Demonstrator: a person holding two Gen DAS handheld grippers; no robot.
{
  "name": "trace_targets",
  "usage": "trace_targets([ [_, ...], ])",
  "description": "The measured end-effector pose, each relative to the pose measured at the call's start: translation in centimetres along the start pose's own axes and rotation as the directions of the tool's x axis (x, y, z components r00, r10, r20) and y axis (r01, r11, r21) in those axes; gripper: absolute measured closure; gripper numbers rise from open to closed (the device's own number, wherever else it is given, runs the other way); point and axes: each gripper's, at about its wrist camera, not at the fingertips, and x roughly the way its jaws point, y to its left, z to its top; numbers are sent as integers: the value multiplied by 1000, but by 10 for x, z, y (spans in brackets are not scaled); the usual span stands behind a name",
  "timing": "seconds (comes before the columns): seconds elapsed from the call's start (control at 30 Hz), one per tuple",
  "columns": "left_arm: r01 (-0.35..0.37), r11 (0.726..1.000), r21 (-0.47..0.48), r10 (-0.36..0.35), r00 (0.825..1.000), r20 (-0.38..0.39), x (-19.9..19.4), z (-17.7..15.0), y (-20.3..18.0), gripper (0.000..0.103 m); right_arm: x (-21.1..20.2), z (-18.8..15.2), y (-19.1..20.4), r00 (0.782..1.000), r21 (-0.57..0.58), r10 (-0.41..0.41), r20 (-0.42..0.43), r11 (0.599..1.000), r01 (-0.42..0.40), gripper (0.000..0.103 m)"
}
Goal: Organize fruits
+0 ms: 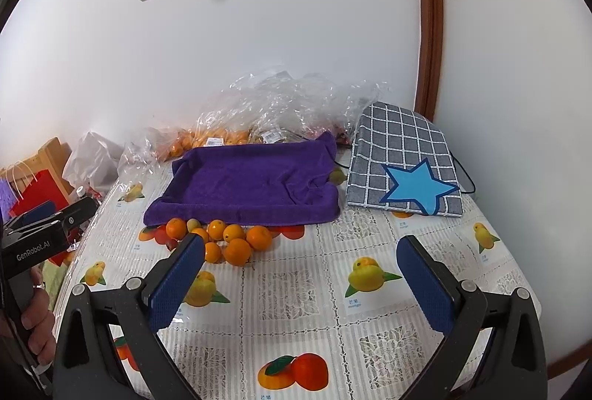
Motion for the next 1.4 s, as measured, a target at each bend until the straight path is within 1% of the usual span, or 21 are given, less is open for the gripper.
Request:
trace_targets([
  [0.93, 4, 1000, -6, -4, 1000, 1, -1, -1, -1, 0, -1, 0, 0, 1000, 6, 2, 0, 1000, -2, 1],
  [1.4, 5, 1000, -6, -5, 1000, 2, 0, -1, -1, 0, -6, 1, 1, 1000, 11, 4, 13, 1000, -4, 1],
])
